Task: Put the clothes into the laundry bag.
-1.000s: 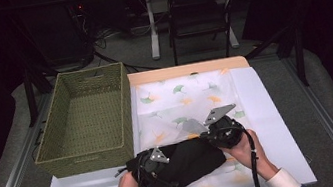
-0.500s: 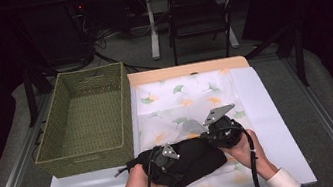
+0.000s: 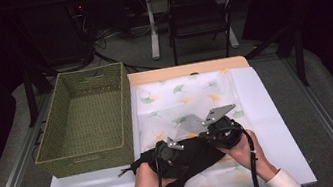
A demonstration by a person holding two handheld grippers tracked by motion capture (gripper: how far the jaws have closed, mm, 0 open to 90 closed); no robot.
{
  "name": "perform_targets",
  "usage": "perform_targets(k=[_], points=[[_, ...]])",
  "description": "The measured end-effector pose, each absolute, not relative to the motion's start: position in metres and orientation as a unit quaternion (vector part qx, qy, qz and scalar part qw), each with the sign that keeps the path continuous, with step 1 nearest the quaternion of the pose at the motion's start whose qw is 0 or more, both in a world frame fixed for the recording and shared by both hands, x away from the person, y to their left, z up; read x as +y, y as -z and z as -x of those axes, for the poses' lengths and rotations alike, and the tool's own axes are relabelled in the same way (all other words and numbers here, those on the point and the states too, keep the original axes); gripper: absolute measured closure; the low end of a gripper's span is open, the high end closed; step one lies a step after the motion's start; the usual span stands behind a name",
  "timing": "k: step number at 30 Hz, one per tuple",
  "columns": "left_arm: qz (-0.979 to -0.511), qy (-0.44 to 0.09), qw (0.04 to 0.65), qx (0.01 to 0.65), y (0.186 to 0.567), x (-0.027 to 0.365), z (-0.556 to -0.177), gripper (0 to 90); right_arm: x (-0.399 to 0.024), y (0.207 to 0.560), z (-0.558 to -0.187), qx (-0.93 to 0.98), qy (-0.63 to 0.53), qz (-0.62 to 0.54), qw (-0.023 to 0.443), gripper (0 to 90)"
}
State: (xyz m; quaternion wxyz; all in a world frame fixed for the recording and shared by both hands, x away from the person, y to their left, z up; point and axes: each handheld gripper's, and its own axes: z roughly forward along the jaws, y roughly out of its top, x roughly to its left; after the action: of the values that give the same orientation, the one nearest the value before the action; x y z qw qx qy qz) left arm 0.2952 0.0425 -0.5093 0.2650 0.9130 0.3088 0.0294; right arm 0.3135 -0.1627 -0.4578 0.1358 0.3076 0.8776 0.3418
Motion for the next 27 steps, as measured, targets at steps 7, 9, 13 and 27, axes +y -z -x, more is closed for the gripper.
perform_targets(k=[7, 9, 13, 27], points=[[-0.914, -0.033, 0.267, 0.303, 0.508, 0.044, -0.295, 41.4, -0.164, 0.462, -0.315, 0.879, -0.338, -0.309, 0.132, 88.3], [-0.917, -0.029, 0.276, 0.286, 0.497, 0.06, -0.288, 24.5, -0.164, 0.462, -0.315, 0.879, -0.338, -0.309, 0.132, 88.3], [-0.922, -0.018, 0.273, 0.275, 0.498, 0.07, -0.281, 22.4, -0.166, 0.461, -0.316, 0.879, -0.338, -0.309, 0.134, 88.4], [-0.91, -0.006, 0.297, 0.29, 0.512, 0.067, -0.285, 63.7, -0.163, 0.462, -0.316, 0.88, -0.338, -0.308, 0.126, 88.4]])
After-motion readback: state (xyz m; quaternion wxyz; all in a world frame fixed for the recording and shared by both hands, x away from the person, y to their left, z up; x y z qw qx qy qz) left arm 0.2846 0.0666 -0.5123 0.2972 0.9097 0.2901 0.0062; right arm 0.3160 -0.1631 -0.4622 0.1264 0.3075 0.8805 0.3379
